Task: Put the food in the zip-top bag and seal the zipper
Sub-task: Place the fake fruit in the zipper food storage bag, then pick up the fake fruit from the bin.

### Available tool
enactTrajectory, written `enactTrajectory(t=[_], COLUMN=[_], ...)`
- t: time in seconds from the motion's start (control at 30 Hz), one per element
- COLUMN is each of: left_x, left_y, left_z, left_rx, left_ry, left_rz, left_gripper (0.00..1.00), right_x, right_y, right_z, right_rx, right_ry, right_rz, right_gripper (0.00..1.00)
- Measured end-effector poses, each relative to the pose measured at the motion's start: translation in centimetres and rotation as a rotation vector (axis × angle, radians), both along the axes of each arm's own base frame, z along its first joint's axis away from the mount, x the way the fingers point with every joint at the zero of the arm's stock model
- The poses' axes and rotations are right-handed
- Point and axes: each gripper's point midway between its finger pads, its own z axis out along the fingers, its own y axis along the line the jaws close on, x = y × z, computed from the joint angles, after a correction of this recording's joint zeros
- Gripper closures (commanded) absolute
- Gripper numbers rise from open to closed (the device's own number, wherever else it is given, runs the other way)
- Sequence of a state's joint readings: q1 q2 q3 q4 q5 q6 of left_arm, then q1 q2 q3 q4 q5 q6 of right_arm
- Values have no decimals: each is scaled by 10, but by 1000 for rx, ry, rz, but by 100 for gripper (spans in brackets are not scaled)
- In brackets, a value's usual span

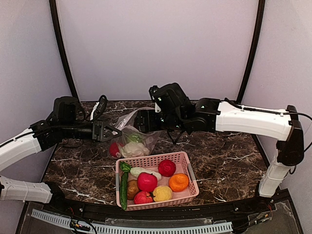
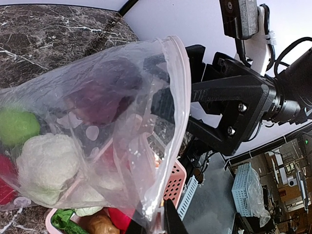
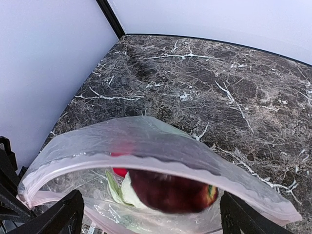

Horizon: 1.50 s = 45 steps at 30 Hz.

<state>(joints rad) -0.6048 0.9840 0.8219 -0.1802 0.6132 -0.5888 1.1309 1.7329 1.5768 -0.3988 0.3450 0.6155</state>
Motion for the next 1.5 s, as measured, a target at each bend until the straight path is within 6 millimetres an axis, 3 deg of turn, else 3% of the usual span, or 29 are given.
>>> enactTrajectory(t=[0.47,0.57,0.8,0.93,1.03,1.23,1.5], left_x=[1,3,4,4,4,2,2], left_y=[1,3,5,7,7,10,14], left_z=[-2,-2,-8,-13,-18,-37,-37], left_rx=[5,9,22,31,36,48,46], left_ry=[-2,-7,-6,2,8,40,36], left_rz=[11,22,42,47,49,67,85], left_gripper=[99,99,99,99,99,99,99], right_x=[-2,-12,-47,-69,-84,-115,-146], right_y=[0,-3,-31,-48,-55,-67,-76], right_z=[7,17,64,69,51,-28,-99], right_rx=[15,50,170,204,189,62,-141], right_ry=[-7,-15,-86,-95,-64,104,283], right_rz=[23,69,182,239,262,271,216], right_gripper=[8,8,8,8,9,10,12])
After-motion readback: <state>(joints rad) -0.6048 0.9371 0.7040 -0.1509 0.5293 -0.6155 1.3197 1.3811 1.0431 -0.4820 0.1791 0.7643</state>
